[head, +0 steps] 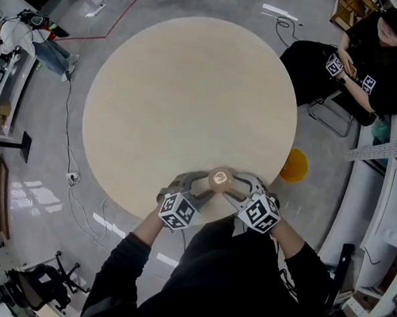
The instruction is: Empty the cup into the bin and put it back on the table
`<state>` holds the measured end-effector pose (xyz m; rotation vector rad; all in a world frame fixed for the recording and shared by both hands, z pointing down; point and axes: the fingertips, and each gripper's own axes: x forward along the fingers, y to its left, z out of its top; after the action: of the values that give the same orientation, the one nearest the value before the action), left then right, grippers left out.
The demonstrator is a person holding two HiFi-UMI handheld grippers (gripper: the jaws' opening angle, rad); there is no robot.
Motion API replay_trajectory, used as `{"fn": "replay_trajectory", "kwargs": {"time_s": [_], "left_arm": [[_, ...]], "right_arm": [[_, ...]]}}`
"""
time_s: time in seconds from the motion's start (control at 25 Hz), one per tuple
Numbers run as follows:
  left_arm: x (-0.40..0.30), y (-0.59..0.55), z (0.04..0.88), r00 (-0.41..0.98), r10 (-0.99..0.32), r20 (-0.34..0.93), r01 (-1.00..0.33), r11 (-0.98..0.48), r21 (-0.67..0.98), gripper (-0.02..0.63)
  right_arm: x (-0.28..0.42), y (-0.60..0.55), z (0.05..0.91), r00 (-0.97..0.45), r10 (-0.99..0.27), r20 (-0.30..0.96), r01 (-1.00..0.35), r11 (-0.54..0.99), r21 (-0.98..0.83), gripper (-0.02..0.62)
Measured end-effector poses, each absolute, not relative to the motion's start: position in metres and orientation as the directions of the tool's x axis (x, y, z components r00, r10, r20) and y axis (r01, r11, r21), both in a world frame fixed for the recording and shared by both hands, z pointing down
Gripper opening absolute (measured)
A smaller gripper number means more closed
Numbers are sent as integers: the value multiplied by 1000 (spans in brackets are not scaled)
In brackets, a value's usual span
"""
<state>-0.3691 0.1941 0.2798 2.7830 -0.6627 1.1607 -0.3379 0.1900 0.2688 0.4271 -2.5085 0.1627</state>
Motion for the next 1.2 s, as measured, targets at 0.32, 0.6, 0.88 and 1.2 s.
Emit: {"fn": "replay_trajectory", "kwargs": {"time_s": [0.32,0.6,0.88,1.2], "left_arm": [[-288,190,255,698,-312,645,-332,-939,-94,232],[-188,209,231,750,-242,616,-262,-963,-59,232],[-79,231,217,800,-186,571,-264,-963,56,232],[18,263,215,818,-138,558,-221,-972,84,232]], "right_arm": [[-258,189,243,-764,-353,540,-435,900,-27,227],[-157,210,220,-772,-395,499,-491,868,-72,227],[-46,232,201,-786,-430,445,-534,834,-137,227],[49,265,202,-796,-439,417,-546,818,-180,227]]}}
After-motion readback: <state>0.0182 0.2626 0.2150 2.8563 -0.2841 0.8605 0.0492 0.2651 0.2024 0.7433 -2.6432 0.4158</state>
